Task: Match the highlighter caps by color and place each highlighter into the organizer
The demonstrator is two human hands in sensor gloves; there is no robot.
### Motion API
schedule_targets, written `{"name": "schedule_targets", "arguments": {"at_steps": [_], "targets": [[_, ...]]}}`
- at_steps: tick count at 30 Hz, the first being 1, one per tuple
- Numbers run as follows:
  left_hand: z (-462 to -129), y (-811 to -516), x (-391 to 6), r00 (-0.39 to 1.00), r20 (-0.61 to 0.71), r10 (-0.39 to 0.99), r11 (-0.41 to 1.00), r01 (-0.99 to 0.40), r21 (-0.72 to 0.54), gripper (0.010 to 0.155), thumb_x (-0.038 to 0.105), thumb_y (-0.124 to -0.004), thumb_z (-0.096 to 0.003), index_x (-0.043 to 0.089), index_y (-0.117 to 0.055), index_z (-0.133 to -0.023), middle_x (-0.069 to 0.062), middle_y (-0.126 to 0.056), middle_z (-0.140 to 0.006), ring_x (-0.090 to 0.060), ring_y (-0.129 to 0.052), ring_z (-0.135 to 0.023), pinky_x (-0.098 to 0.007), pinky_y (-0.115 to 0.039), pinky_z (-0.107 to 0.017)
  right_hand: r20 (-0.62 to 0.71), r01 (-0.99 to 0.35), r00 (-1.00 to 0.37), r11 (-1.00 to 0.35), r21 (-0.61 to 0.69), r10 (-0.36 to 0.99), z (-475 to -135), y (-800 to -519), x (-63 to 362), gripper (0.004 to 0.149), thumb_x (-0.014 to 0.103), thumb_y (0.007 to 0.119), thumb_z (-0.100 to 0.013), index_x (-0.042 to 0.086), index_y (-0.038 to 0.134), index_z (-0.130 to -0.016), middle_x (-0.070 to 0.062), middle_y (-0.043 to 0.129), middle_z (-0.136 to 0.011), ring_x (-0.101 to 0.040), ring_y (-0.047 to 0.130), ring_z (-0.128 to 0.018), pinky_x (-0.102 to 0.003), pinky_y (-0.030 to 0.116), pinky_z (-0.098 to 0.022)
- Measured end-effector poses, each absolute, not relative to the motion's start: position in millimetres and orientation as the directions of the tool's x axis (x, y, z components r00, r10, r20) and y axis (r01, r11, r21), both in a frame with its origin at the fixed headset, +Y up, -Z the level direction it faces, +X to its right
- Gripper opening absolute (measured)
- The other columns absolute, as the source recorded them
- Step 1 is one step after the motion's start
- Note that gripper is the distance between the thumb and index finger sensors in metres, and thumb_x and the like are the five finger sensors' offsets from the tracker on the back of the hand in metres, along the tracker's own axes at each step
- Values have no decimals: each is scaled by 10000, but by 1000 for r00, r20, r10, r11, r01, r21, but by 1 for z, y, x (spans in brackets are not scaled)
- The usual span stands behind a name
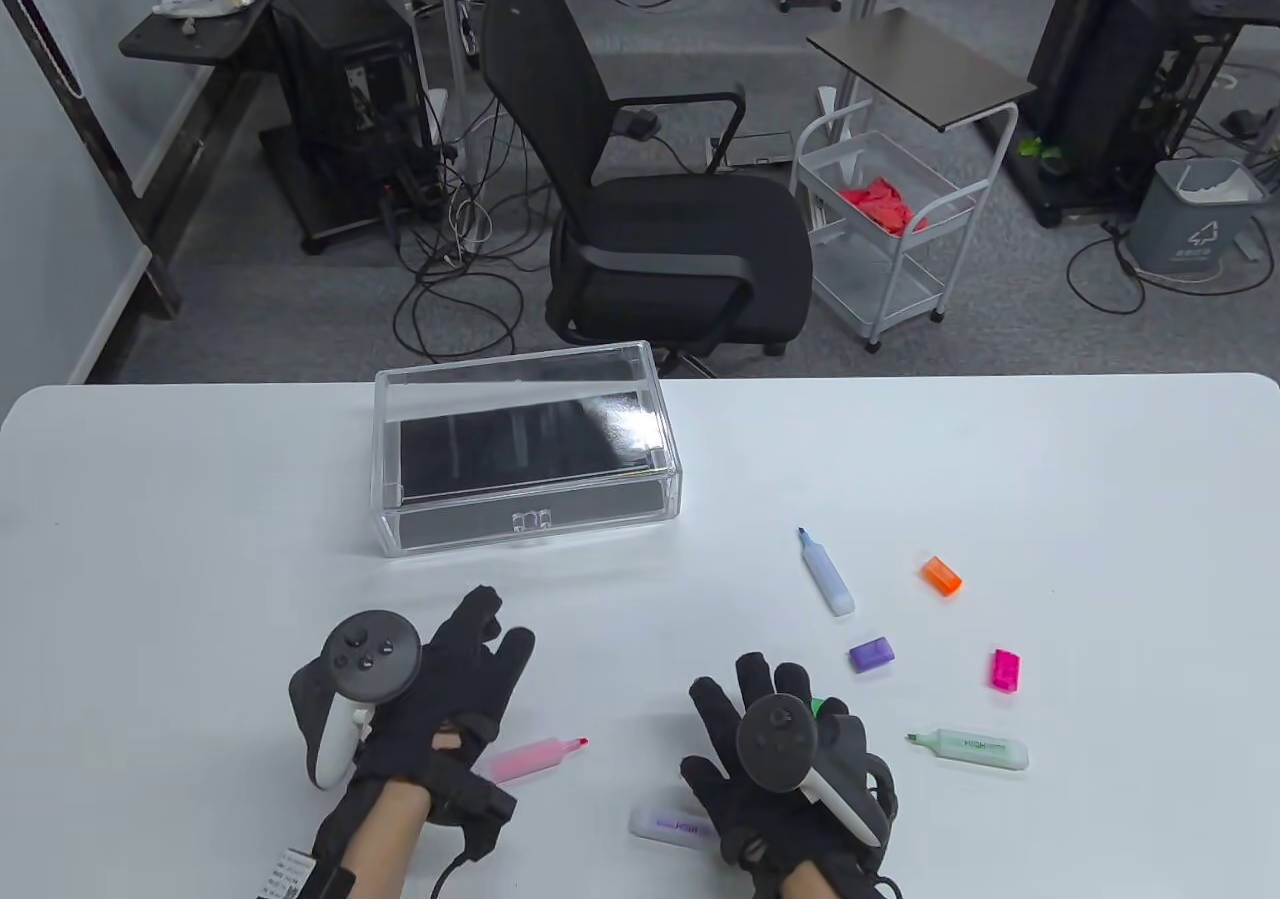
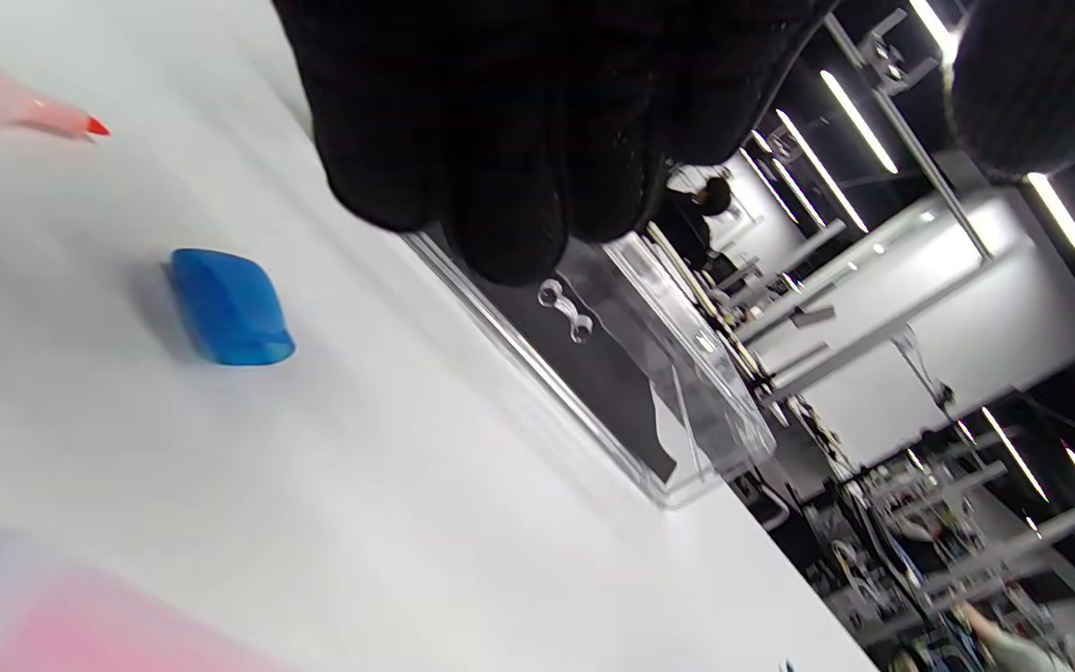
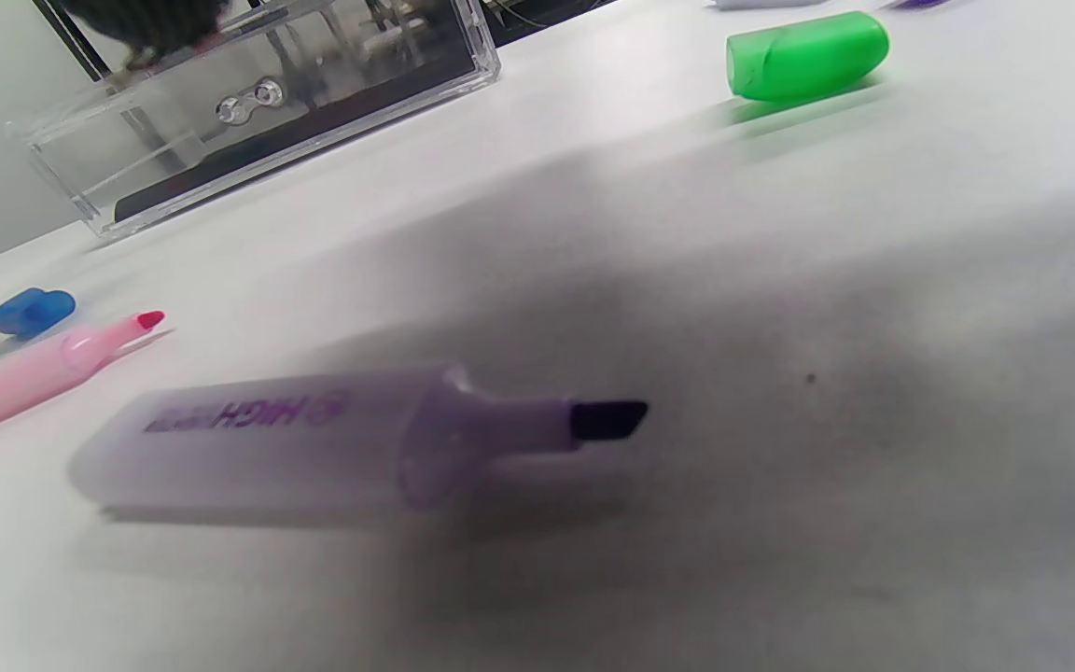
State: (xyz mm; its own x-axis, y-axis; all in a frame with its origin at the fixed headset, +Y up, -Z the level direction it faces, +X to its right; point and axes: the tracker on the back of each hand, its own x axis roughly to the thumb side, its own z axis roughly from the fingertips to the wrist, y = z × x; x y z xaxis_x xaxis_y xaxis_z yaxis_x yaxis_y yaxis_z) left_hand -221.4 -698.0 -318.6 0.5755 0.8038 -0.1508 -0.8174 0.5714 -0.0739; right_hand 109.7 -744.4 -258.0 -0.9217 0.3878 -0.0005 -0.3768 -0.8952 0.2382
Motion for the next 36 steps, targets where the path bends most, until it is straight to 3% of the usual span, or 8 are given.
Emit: {"name": "schedule_targets", "arguments": {"at_steps": [6, 15, 21, 28, 36], "targets": [[-371, -714, -225, 464, -341, 818, 475, -878, -54, 766, 717, -644, -474, 241, -576, -1070, 6, -806, -990, -244, -1026, -791, -437, -878, -614, -4, -380, -921, -894, 240, 390, -259, -744, 114, 703, 559, 710, -430, 484, 354, -1032, 110, 35, -1122, -252, -43, -1024, -627, -3, -660], [-424, -754, -233, 324, -498, 804, 357, -934, -31, 726, 689, -651, -525, 187, -618, -1049, 34, -906, -888, -147, -1123, -643, -350, -967, -522, -18, -398, -914, -886, 239, 406, -260, -743, 119, 700, 555, 710, -431, 467, 370, -1036, 93, 56, -1129, -257, -32, -1025, -627, 3, -663], [-449, -768, -226, 432, -523, 735, 459, -884, -85, 725, 699, -630, -543, 175, -624, -1044, 72, -940, -839, -97, -1148, -594, -297, -993, -495, -13, -391, -916, -889, 238, 400, -259, -743, 119, 699, 555, 709, -431, 464, 374, -1038, 88, 61, -1130, -260, -28, -1025, -627, 8, -663], [-468, -784, -218, 444, -545, 712, 429, -888, -163, 689, 698, -587, -582, 170, -658, -1019, 120, -966, -793, -29, -1167, -539, -218, -1019, -466, 9, -374, -922, -897, 234, 387, -256, -740, 115, 698, 556, 708, -432, 461, 375, -1039, 85, 66, -1132, -262, -22, -1026, -628, 13, -664], [-477, -793, -216, 405, -546, 733, 375, -911, -172, 620, 664, -586, -591, 181, -724, -954, 185, -994, -733, 46, -1184, -467, -165, -1035, -417, 6, -367, -925, -897, 247, 380, -256, -741, 112, 697, 555, 709, -432, 457, 382, -1039, 82, 71, -1132, -262, -21, -1027, -627, 13, -665]]}}
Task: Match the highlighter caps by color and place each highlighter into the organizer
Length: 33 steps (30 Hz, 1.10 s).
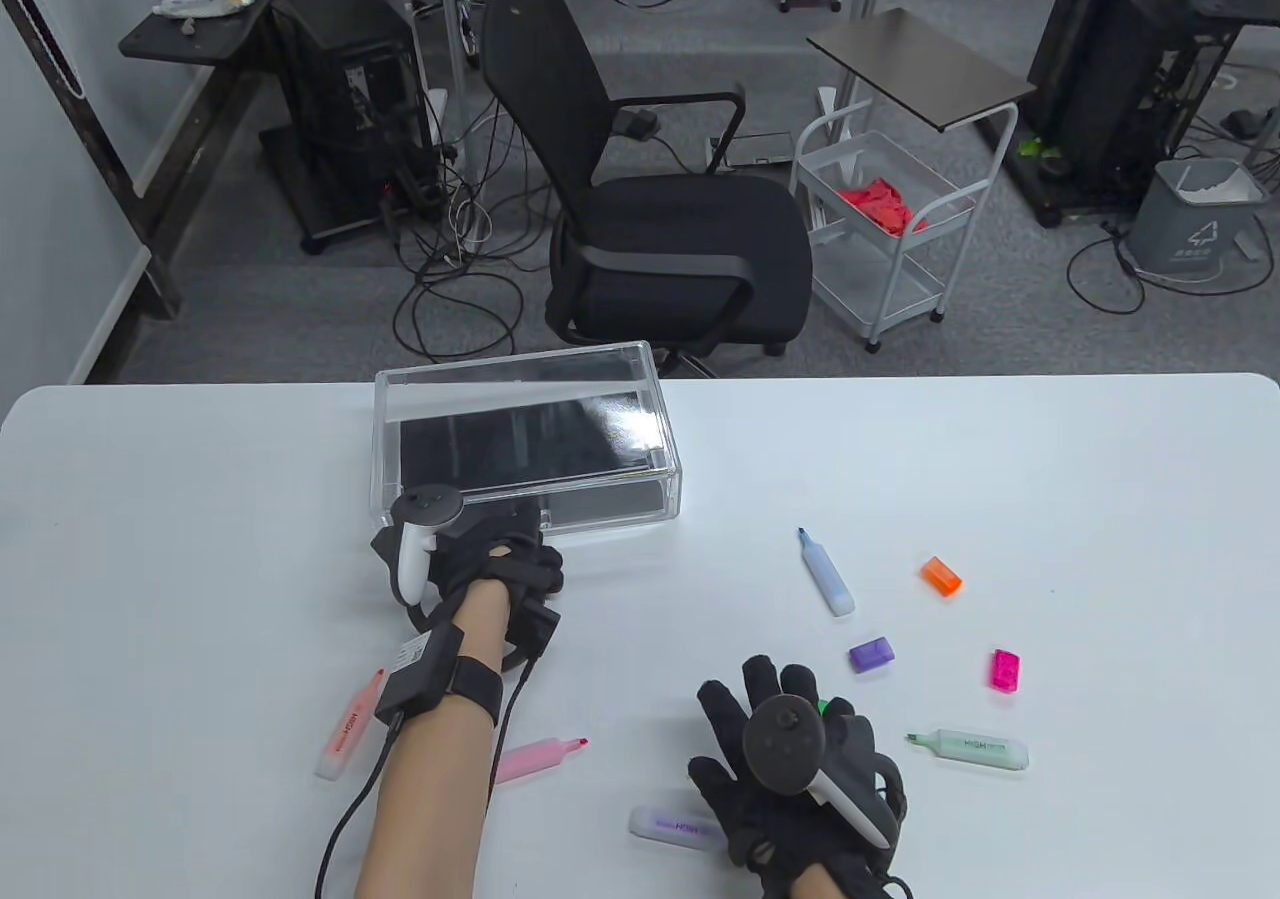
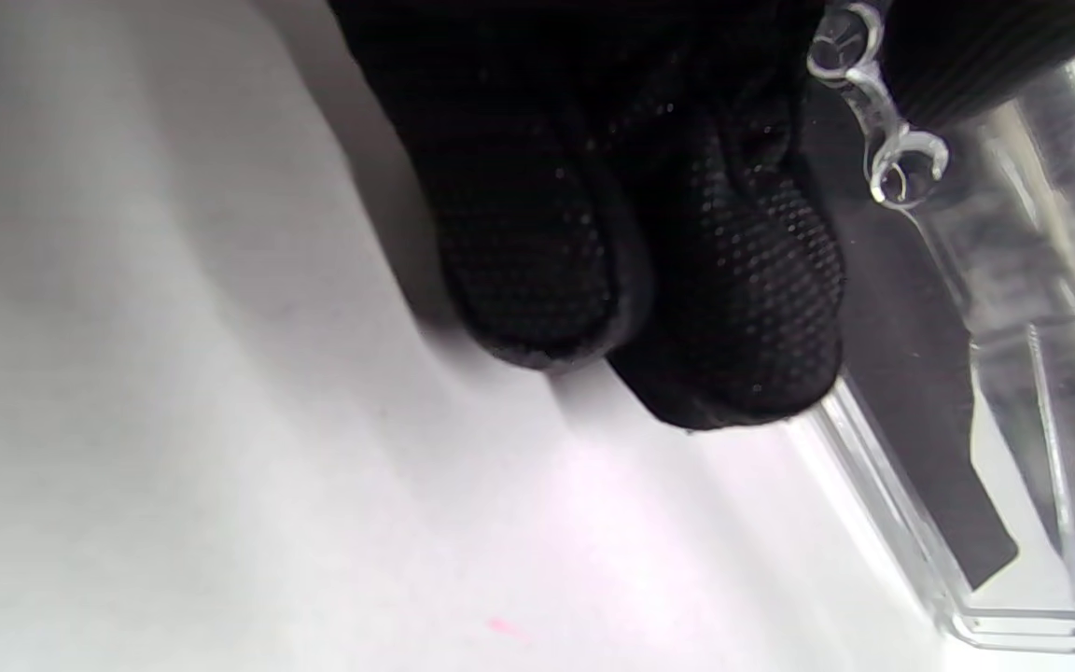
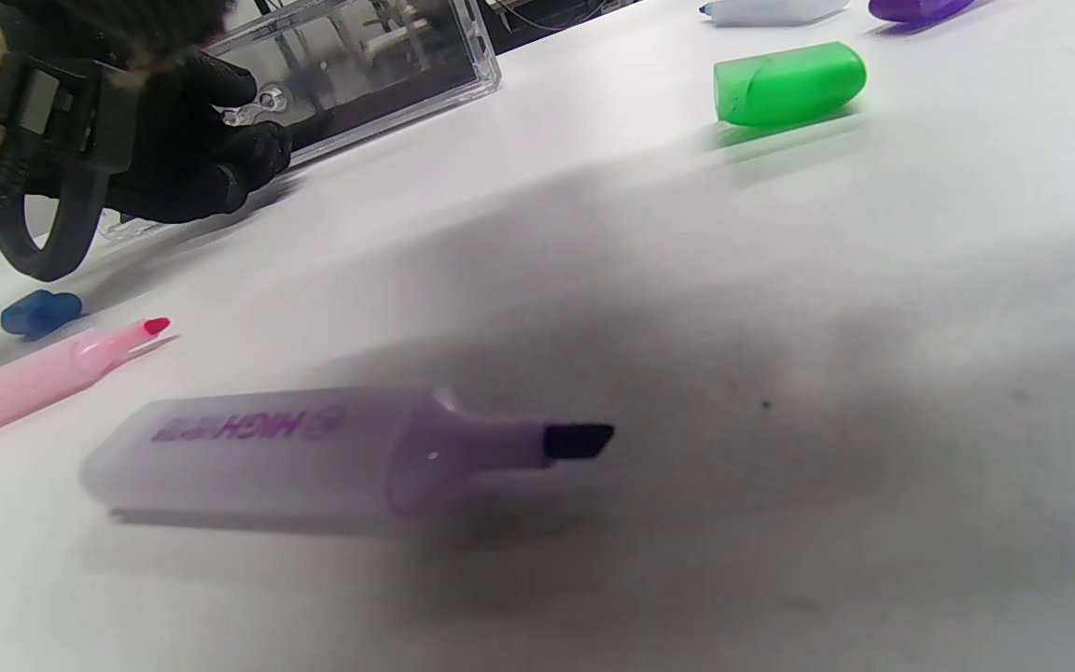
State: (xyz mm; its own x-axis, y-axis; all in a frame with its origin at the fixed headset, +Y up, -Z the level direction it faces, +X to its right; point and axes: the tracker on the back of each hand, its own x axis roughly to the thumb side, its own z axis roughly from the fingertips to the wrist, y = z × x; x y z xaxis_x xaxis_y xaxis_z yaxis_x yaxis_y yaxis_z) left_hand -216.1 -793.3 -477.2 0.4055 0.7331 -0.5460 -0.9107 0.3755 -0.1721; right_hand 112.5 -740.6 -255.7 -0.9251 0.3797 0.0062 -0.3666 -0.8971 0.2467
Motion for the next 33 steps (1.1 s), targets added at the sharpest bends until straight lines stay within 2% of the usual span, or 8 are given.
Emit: {"name": "schedule_targets", "arguments": {"at_steps": [8, 13, 16, 26, 32, 33], "targets": [[-471, -796, -223, 311, -565, 765, 307, -946, -105, 559, 629, -671, -582, 202, -838, -902, 212, -1052, -610, 70, -1190, -339, -164, -1043, -345, 5, -362, -927, -900, 244, 374, -254, -740, 108, 695, 554, 711, -431, 453, 393, -1041, 79, 74, -1134, -260, -21, -1028, -626, 2, -662], [-460, -796, -220, 250, -588, 769, 265, -962, -62, 561, 589, -713, -555, 150, -870, -868, 156, -1072, -568, 8, -1193, -295, -214, -1037, -313, 3, -368, -925, -896, 248, 381, -256, -741, 109, 694, 550, 713, -431, 450, 397, -1041, 79, 77, -1134, -258, -19, -1028, -625, 0, -662], [-450, -792, -216, 240, -607, 758, 287, -958, -20, 569, 563, -746, -521, 112, -901, -831, 118, -1088, -526, -39, -1194, -249, -256, -1031, -276, 3, -373, -923, -893, 252, 386, -256, -740, 109, 694, 549, 714, -432, 447, 399, -1042, 80, 75, -1134, -256, -22, -1028, -624, -4, -662], [-403, -789, -207, 247, -630, 736, 282, -958, -45, 564, 549, -752, -508, 111, -904, -830, 101, -1093, -513, -77, -1184, -233, -287, -1012, -267, 17, -378, -918, -889, 260, 395, -253, -742, 104, 695, 552, 712, -432, 445, 398, -1042, 76, 77, -1133, -259, -17, -1028, -626, 4, -662], [-394, -783, -205, 322, -619, 717, 334, -937, -102, 574, 557, -738, -512, 106, -895, -830, 78, -1092, -521, -105, -1178, -243, -304, -1000, -271, 1, -390, -914, -879, 274, 406, -255, -744, 106, 695, 549, 714, -431, 444, 399, -1042, 78, 77, -1133, -256, -19, -1028, -624, 0, -663], [-393, -778, -204, 383, -599, 703, 403, -909, -108, 586, 567, -743, -509, 101, -895, -830, 63, -1093, -518, -122, -1173, -238, -317, -994, -268, 2, -391, -913, -878, 275, 408, -255, -744, 106, 695, 548, 715, -431, 443, 400, -1041, 78, 77, -1133, -256, -18, -1028, -624, 0, -664]]}}
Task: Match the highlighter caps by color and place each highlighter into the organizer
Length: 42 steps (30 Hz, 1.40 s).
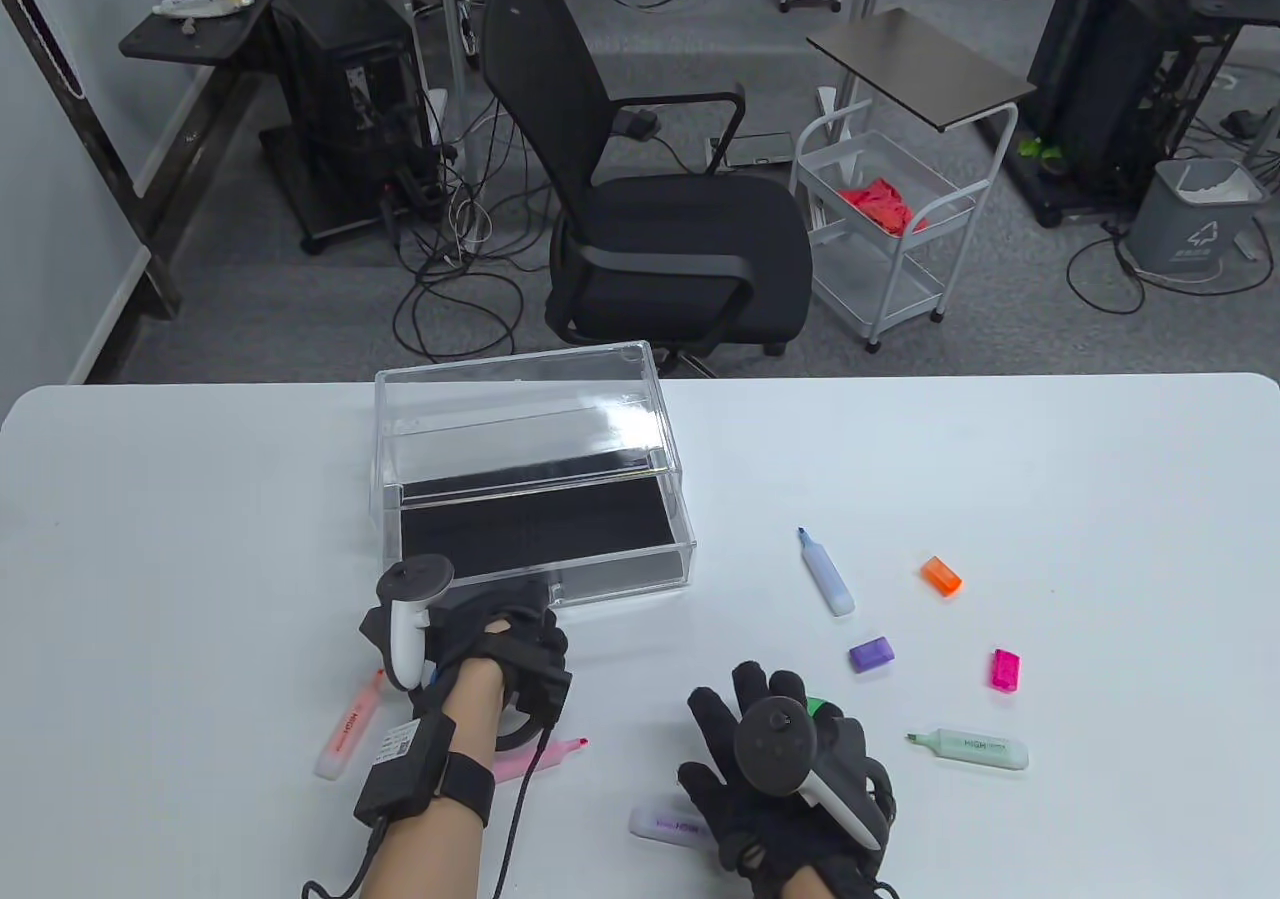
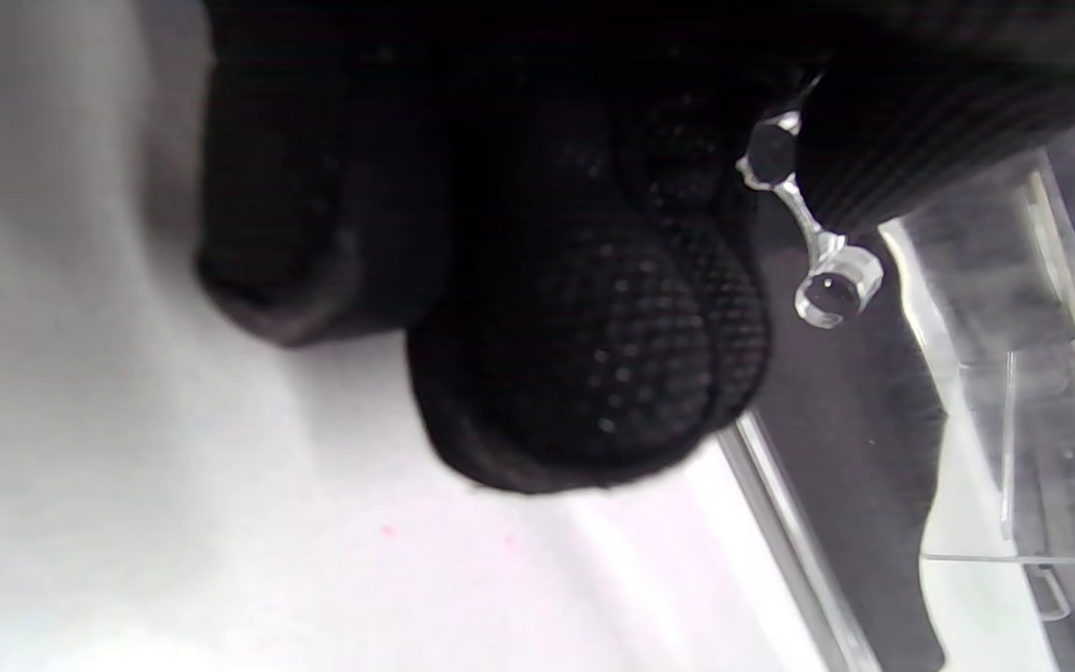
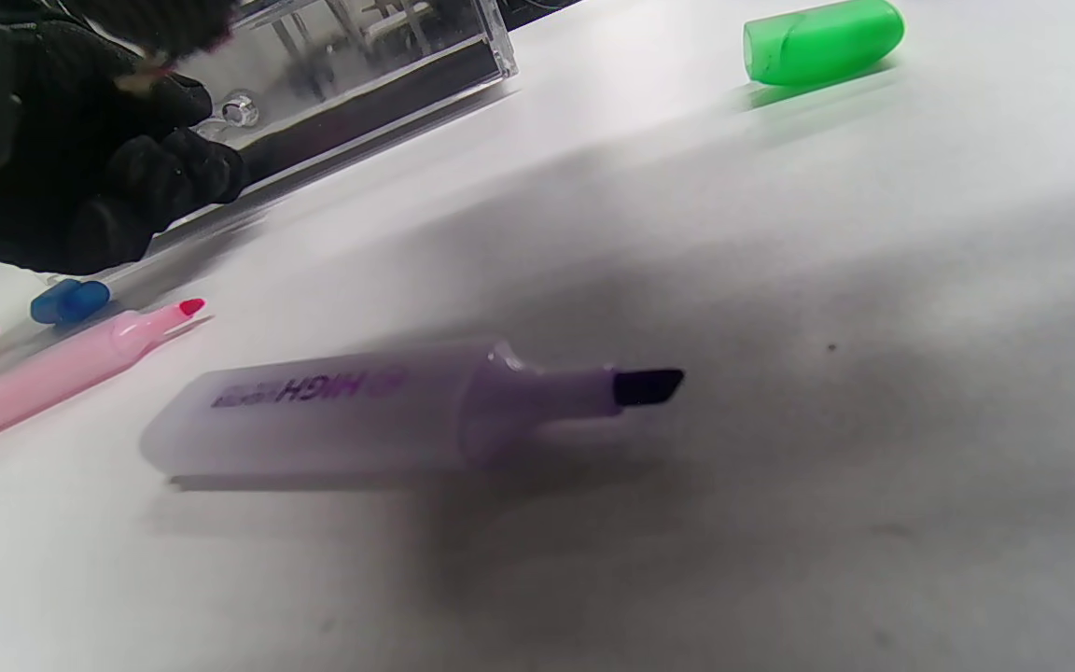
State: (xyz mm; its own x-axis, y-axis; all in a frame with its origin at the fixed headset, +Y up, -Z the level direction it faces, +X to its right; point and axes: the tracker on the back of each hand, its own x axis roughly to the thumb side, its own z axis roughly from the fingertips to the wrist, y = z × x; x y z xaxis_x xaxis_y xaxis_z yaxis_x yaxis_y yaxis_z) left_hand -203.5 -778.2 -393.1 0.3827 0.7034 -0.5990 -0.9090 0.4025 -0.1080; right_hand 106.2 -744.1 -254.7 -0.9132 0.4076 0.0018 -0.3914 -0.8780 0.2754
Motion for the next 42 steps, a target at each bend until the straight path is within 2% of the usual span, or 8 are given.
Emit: {"name": "schedule_targets", "arguments": {"at_steps": [3, 7, 11, 17, 20, 23, 33, 42], "targets": [[-389, -755, -197, 658, -489, 573, 711, -696, -104, 673, 673, -770, -442, 115, -935, -780, 64, -1111, -455, -125, -1161, -161, -318, -991, -205, 17, -399, -907, -870, 290, 422, -255, -744, 106, 695, 546, 716, -431, 442, 400, -1042, 79, 77, -1133, -256, -19, -1028, -624, 1, -664], [-377, -715, -186, 873, -288, 393, 896, -433, -92, 653, 681, -774, -436, 164, -914, -809, 88, -1097, -482, -126, -1153, -178, -321, -984, -224, 36, -389, -909, -875, 289, 416, -253, -743, 104, 695, 546, 715, -431, 441, 401, -1042, 77, 79, -1133, -255, -18, -1028, -624, 2, -665], [-360, -682, -182, 954, -184, 236, 963, -255, -83, 639, 671, -776, -442, 213, -854, -880, 100, -1066, -582, -139, -1152, -301, -342, -972, -322, 49, -383, -909, -877, 289, 413, -252, -742, 101, 695, 549, 713, -432, 442, 399, -1042, 75, 80, -1134, -258, -16, -1028, -625, 7, -665], [-338, -658, -207, 963, -211, 168, 976, -192, -99, 610, 644, -810, -448, 321, -791, -965, 78, -961, -830, -218, -1098, -628, -425, -898, -536, 39, -399, -903, -867, 299, 429, -250, -743, 102, 695, 547, 714, -431, 439, 403, -1043, 74, 83, -1134, -258, -14, -1028, -624, 8, -666], [-333, -663, -230, 957, -276, 85, 978, -134, -162, 655, 644, -820, -449, 355, -706, -1025, 73, -809, -1003, -260, -972, -858, -466, -818, -647, 39, -415, -894, -857, 306, 447, -250, -743, 105, 693, 544, 716, -431, 438, 406, -1042, 75, 83, -1133, -255, -17, -1028, -624, 5, -666], [-330, -673, -250, 941, -334, 59, 969, -134, -207, 724, 639, -836, -443, 342, -622, -1067, 58, -718, -1067, -289, -896, -942, -490, -775, -685, 33, -415, -895, -856, 308, 446, -250, -744, 106, 693, 543, 716, -431, 437, 407, -1042, 74, 85, -1134, -256, -16, -1028, -624, 5, -666], [-319, -734, -302, 886, -462, -27, 902, -178, -393, 806, 646, -867, -423, 330, -553, -1095, 51, -642, -1111, -304, -851, -992, -500, -765, -702, 45, -401, -897, -854, 331, 439, -251, -743, 102, 693, 543, 716, -431, 434, 409, -1043, 73, 85, -1134, -256, -15, -1028, -624, 7, -666], [-314, -755, -302, 881, -461, -112, 894, -113, -434, 784, 614, -862, -437, 287, -573, -1088, 12, -660, -1078, -281, -878, -936, -467, -805, -674, 40, -394, -901, -852, 346, 433, -251, -743, 101, 697, 544, 715, -431, 442, 391, -1041, 73, 83, -1134, -258, -15, -1028, -625, 7, -667]]}}
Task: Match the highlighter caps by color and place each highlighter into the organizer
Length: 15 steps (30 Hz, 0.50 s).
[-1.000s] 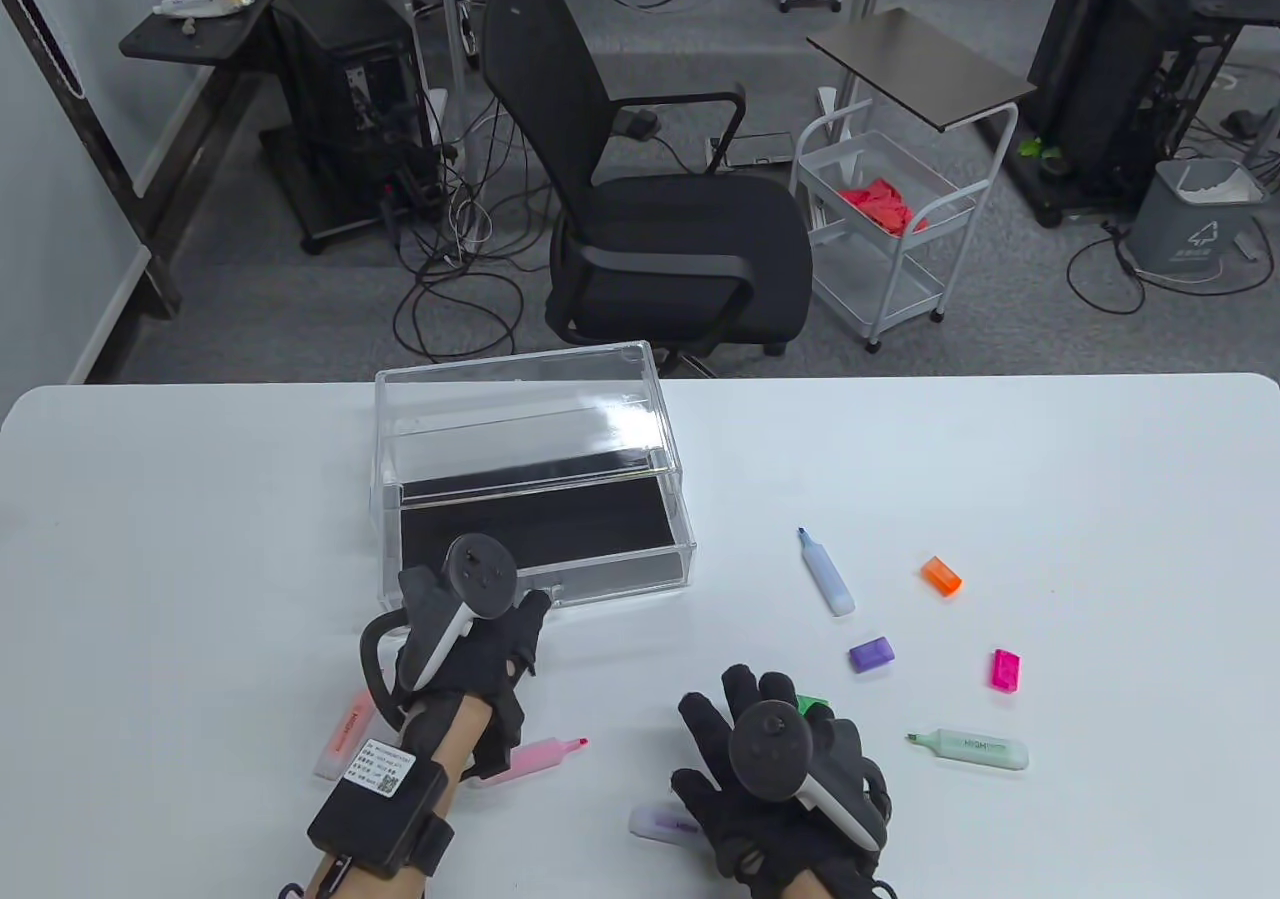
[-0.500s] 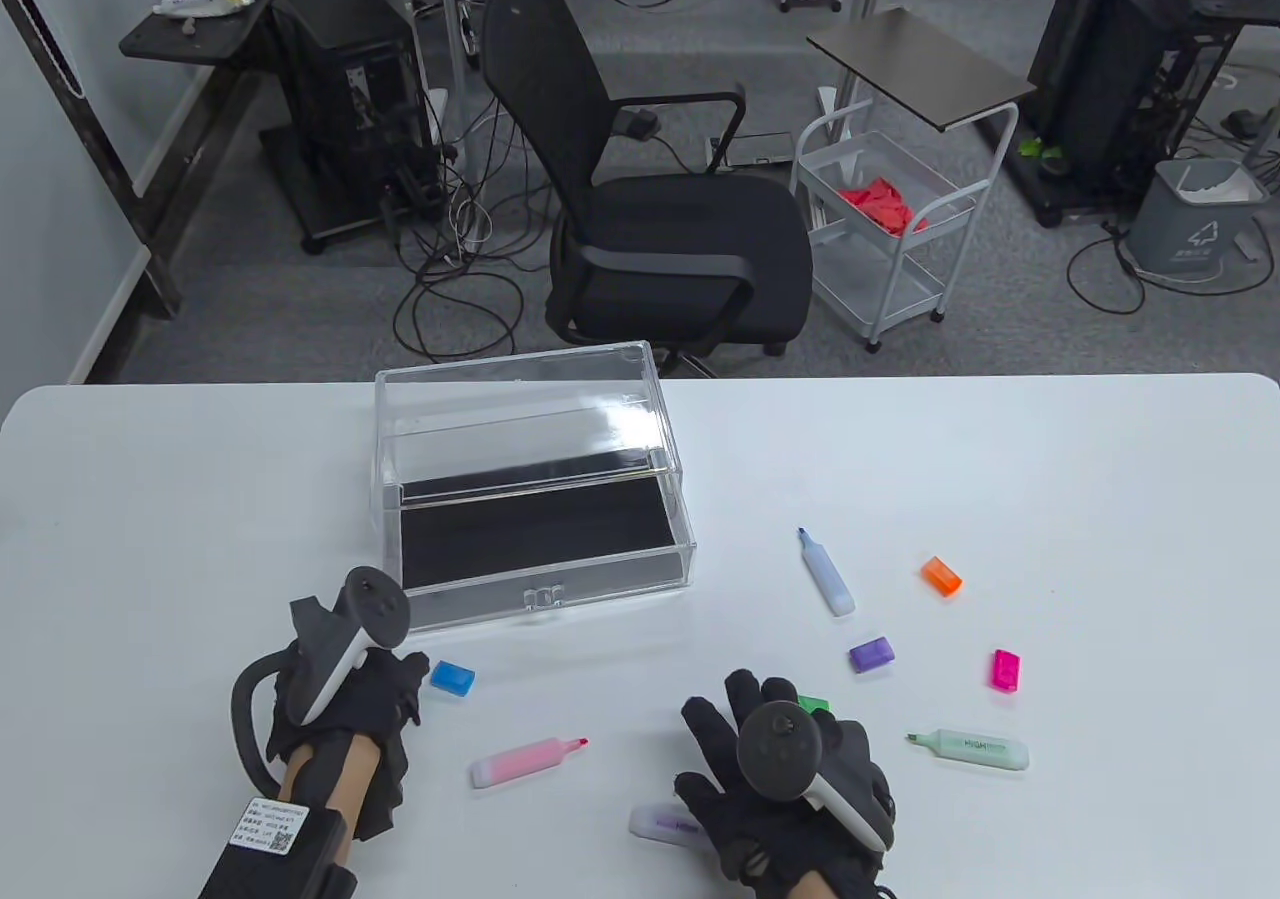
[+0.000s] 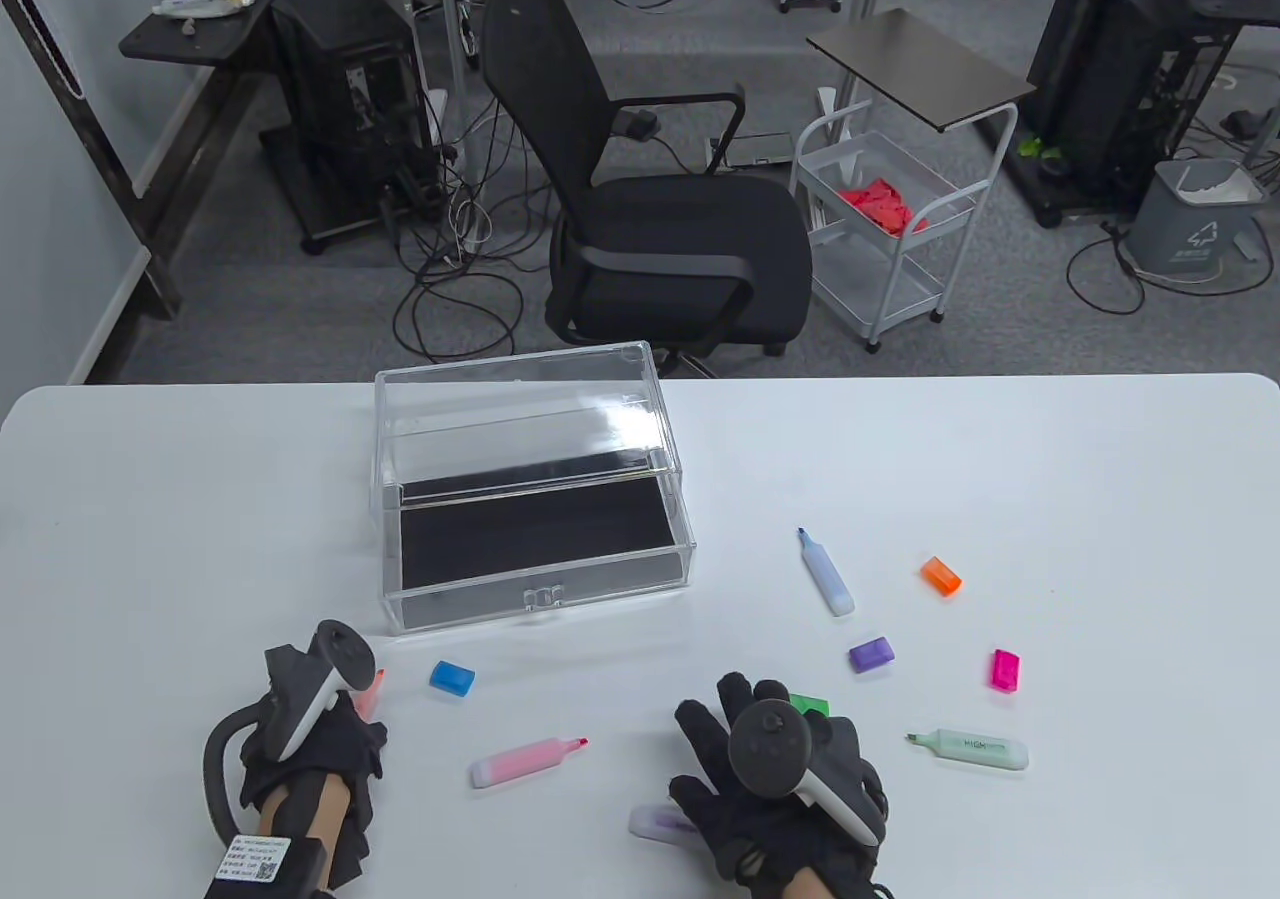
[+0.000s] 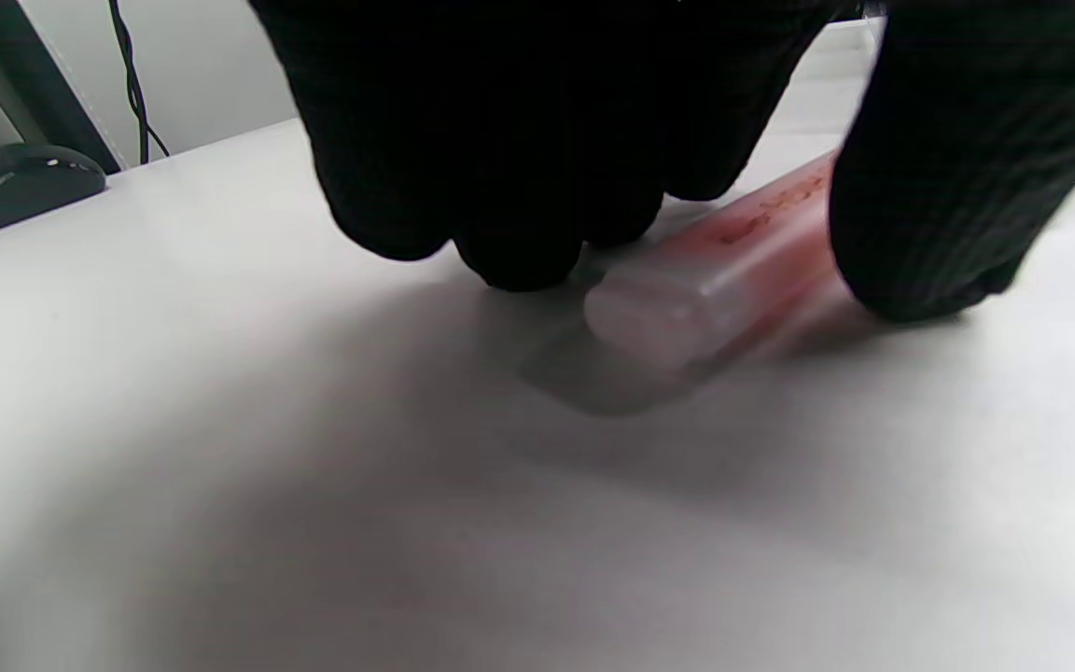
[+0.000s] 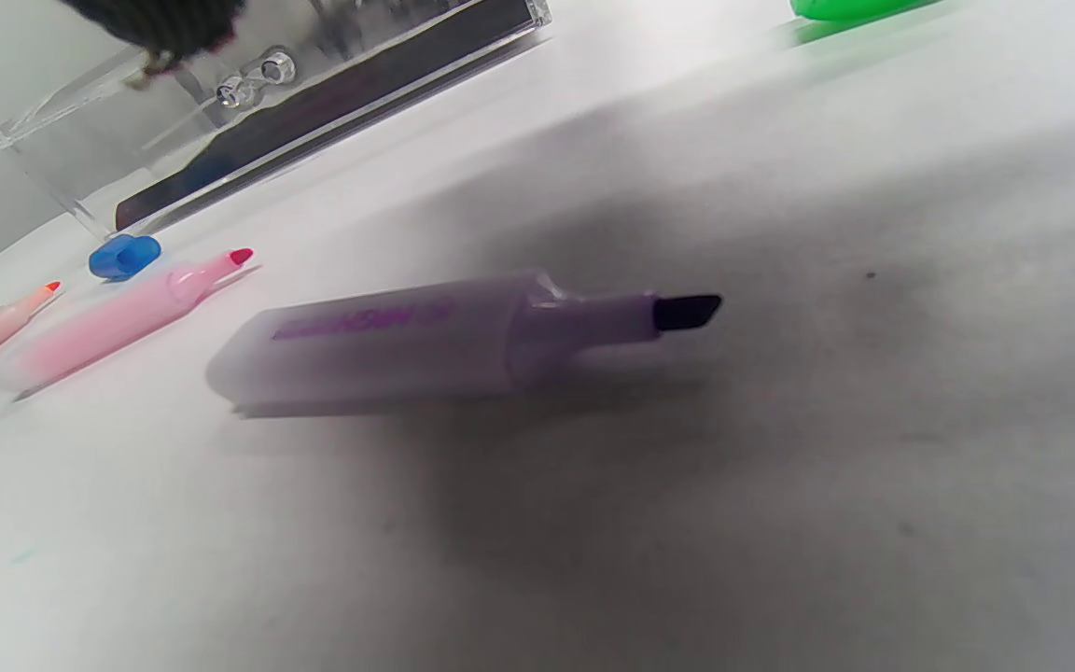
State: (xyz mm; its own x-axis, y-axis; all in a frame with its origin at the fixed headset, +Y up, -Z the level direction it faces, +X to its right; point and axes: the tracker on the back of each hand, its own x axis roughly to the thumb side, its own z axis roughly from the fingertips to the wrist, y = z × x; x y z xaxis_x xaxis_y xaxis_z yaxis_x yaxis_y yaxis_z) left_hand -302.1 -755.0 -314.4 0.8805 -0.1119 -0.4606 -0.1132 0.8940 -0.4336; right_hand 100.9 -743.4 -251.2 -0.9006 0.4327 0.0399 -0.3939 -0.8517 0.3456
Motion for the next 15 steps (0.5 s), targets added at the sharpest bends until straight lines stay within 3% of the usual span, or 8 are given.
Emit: {"name": "schedule_targets", "arguments": {"at_steps": [8, 15], "targets": [[-315, -759, -296, 892, -439, -104, 922, -80, -379, 658, 524, -844, -459, 246, -685, -1034, -2, -770, -983, -229, -965, -802, -424, -865, -623, 35, -382, -907, -854, 352, 420, -251, -744, 101, 700, 543, 715, -431, 440, 390, -1042, 70, 89, -1135, -259, -12, -1029, -626, 9, -667], [-306, -771, -287, 913, -365, -181, 942, 54, -331, 678, 556, -743, -457, 211, -610, -1025, -14, -725, -956, -220, -929, -753, -387, -882, -594, 34, -381, -908, -855, 353, 418, -252, -744, 100, 698, 542, 716, -432, 440, 391, -1041, 69, 91, -1135, -259, -9, -1030, -625, 7, -668]]}}
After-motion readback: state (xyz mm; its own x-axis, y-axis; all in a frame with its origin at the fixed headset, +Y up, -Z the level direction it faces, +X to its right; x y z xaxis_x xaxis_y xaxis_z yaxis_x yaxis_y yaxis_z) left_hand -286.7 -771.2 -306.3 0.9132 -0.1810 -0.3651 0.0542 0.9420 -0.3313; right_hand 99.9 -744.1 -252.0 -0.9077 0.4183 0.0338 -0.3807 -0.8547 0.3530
